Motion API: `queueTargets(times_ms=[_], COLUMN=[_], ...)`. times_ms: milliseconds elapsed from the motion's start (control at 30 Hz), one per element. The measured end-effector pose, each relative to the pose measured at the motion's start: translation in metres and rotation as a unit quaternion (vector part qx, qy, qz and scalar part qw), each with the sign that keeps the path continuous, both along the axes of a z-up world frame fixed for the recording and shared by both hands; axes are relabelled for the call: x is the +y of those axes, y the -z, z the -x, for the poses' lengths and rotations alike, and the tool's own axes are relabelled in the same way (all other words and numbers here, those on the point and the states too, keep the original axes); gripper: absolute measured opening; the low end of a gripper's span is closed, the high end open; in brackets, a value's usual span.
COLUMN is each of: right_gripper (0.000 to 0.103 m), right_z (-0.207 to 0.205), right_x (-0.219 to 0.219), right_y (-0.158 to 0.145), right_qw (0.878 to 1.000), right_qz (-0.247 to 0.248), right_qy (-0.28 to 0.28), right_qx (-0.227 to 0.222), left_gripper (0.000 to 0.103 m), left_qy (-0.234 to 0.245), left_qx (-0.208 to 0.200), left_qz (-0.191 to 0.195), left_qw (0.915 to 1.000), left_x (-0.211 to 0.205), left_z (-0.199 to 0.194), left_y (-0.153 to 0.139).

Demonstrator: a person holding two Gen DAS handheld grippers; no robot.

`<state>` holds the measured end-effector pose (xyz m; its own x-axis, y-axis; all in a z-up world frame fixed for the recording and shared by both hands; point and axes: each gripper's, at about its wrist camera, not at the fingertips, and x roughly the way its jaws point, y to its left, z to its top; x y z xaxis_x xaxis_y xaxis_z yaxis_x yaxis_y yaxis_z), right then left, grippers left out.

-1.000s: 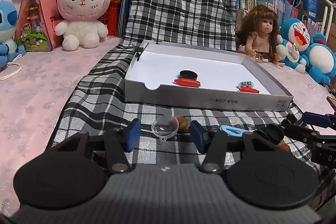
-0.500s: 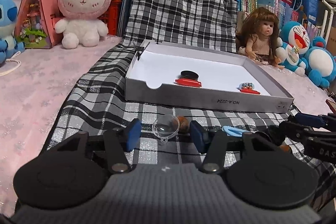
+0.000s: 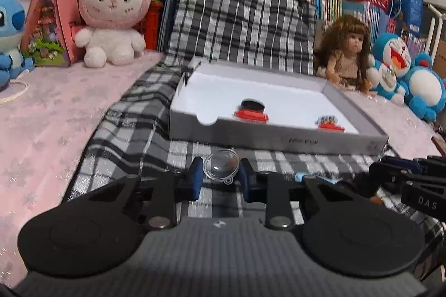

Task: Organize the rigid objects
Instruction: 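Carry the dome into the box with the left tool while the right tool carries the binder clip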

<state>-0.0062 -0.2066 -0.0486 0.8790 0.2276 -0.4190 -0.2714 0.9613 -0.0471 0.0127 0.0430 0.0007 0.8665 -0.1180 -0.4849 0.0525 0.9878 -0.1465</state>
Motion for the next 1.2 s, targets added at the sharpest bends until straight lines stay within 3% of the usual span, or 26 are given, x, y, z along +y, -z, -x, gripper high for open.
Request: queueTargets(times_ms=[833,1200], right_gripper=[0.022,0.022], right_z=[-0.015,-0.057], right_x=[-0.009,-0.031], right_y=[-0.042,-0.059], right_qw=[0.999,0.996], right_qz=[-0.033,-0.081], right_qy=[0.015,0.041], right_qx=[-0.029,0.012], left_gripper=[0.032,0.032], left_qy=[0.020,0.026], left_qx=[-0.014,-0.002], left_qz=[0.000,0.015], left_qw=[0.9997,0.9995], left_x=[-0.010,-0.009], left_z=[-0.028,-0.067], left_y=[-0.036,-0.051])
